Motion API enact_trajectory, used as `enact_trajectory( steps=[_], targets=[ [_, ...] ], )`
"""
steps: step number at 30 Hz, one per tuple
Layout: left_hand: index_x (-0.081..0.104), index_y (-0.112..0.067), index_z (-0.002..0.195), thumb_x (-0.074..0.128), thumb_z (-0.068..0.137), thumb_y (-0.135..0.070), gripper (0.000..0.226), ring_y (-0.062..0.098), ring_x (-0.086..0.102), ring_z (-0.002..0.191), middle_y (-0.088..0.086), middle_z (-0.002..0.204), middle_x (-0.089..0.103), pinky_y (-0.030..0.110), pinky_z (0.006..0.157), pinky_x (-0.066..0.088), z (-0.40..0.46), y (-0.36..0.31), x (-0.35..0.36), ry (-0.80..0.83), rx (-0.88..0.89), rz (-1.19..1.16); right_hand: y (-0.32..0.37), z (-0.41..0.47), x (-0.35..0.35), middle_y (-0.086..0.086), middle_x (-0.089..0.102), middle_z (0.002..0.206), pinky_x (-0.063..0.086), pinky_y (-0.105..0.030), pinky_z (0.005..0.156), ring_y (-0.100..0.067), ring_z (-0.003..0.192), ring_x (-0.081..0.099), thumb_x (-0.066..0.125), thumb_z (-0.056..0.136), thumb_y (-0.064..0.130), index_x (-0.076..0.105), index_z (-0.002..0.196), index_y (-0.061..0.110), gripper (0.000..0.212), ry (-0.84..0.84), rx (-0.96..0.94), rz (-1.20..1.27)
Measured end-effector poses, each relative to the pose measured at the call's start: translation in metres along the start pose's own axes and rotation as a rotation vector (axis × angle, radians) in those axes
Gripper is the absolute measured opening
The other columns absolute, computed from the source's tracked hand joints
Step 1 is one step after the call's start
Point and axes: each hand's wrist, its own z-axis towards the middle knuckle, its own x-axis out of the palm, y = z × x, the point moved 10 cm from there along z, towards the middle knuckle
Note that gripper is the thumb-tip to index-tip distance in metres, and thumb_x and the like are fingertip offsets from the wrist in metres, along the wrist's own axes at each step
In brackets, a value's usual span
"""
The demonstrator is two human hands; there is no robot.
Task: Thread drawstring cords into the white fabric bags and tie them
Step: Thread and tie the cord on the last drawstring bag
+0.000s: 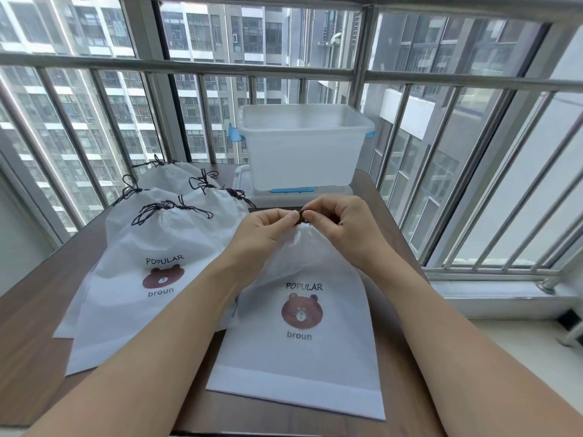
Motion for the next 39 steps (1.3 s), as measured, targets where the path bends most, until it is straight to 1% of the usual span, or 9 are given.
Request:
enact_trajectory(
  steps=[4, 8, 11, 15, 20, 24, 28, 34, 39],
  targets=[
    [0.075, -0.009, 0.088, 0.070, 0.092, -0.021, 0.013, 0.005, 0.055, 0.058, -0.006, 0.062, 0.065, 0.014, 0.060, 0.044, -0.004, -0.014, -0.005, -0.079, 0.136, 0.196, -0.002, -0.001, 0.002, 0.006, 0.061, 0.066, 0.037, -0.017, 0.056, -0.002, 0.056, 0.045, 0.064, 0.098, 0.009, 0.070, 0.085, 0.010, 0.014, 0.000, 0.060, 0.019],
    [0.074, -0.009, 0.086, 0.073, 0.088, -0.010, 0.003, 0.009, 0.060, 0.061, 0.000, 0.068, 0.070, 0.018, 0.063, 0.050, -0.008, -0.029, -0.003, -0.081, 0.279, 0.260, -0.020, -0.010, 0.022, -0.007, 0.050, 0.068, 0.034, -0.023, 0.051, -0.016, 0.058, 0.041, 0.051, 0.106, 0.020, 0.065, 0.089, 0.007, 0.025, 0.219, 0.321, 0.402],
    [0.074, -0.011, 0.088, 0.075, 0.085, -0.004, 0.008, 0.009, 0.064, 0.065, 0.001, 0.074, 0.073, 0.020, 0.066, 0.052, -0.009, -0.032, -0.002, -0.085, 0.336, 0.257, -0.026, -0.021, 0.029, 0.007, 0.026, 0.057, 0.021, -0.014, 0.038, -0.004, 0.046, 0.021, 0.046, 0.107, 0.020, 0.060, 0.085, 0.010, 0.028, 0.296, 0.523, 0.685],
    [0.073, -0.011, 0.099, 0.077, 0.084, -0.005, 0.016, 0.015, 0.069, 0.076, 0.007, 0.083, 0.073, 0.028, 0.072, 0.055, -0.010, -0.035, 0.001, -0.056, 0.409, 0.331, -0.034, -0.032, 0.038, 0.012, 0.025, 0.053, 0.010, -0.015, 0.038, -0.004, 0.041, 0.019, 0.047, 0.105, 0.021, 0.058, 0.084, 0.014, 0.025, 0.320, 0.710, 0.875],
    [0.074, -0.017, 0.102, 0.079, 0.082, -0.008, 0.023, 0.016, 0.070, 0.079, 0.002, 0.087, 0.073, 0.028, 0.076, 0.058, -0.013, -0.042, 0.002, -0.061, 0.472, 0.407, -0.038, -0.034, 0.041, 0.012, 0.026, 0.051, 0.007, -0.019, 0.041, -0.006, 0.040, 0.018, 0.049, 0.105, 0.021, 0.061, 0.083, 0.014, 0.025, 0.308, 0.753, 0.914],
    [0.075, -0.013, 0.100, 0.076, 0.083, 0.000, 0.022, 0.019, 0.074, 0.082, 0.004, 0.089, 0.076, 0.030, 0.079, 0.059, -0.012, -0.043, 0.005, -0.021, 0.466, 0.375, -0.041, -0.034, 0.041, 0.012, 0.025, 0.051, 0.005, -0.021, 0.047, -0.006, 0.041, 0.016, 0.051, 0.104, 0.021, 0.065, 0.071, 0.017, 0.036, 0.289, 0.761, 0.923],
    [0.076, -0.007, 0.099, 0.075, 0.083, 0.002, 0.019, 0.019, 0.074, 0.084, 0.005, 0.090, 0.077, 0.029, 0.080, 0.059, -0.012, -0.044, 0.006, 0.006, 0.473, 0.397, -0.044, -0.036, 0.043, 0.012, 0.025, 0.052, 0.005, -0.022, 0.050, -0.006, 0.043, 0.015, 0.050, 0.105, 0.021, 0.062, 0.072, 0.018, 0.034, 0.303, 0.769, 0.914],
    [0.080, -0.018, 0.098, 0.078, 0.078, 0.000, 0.027, 0.011, 0.068, 0.074, -0.006, 0.082, 0.072, 0.019, 0.070, 0.055, -0.021, -0.058, 0.018, 0.042, 0.678, 0.746, -0.046, -0.041, 0.045, 0.011, 0.025, 0.053, 0.005, -0.024, 0.051, -0.005, 0.043, 0.018, 0.042, 0.106, 0.018, 0.069, 0.054, 0.020, 0.059, 0.365, 0.789, 0.805],
    [0.079, -0.018, 0.098, 0.079, 0.076, 0.002, 0.029, 0.004, 0.068, 0.075, -0.011, 0.082, 0.074, 0.016, 0.071, 0.056, -0.024, -0.062, 0.018, 0.019, 0.722, 0.819, -0.044, -0.042, 0.046, 0.012, 0.026, 0.051, 0.004, -0.025, 0.056, -0.008, 0.048, 0.013, 0.046, 0.106, 0.019, 0.066, 0.057, 0.024, 0.053, 0.380, 0.785, 0.811]
  ],
)
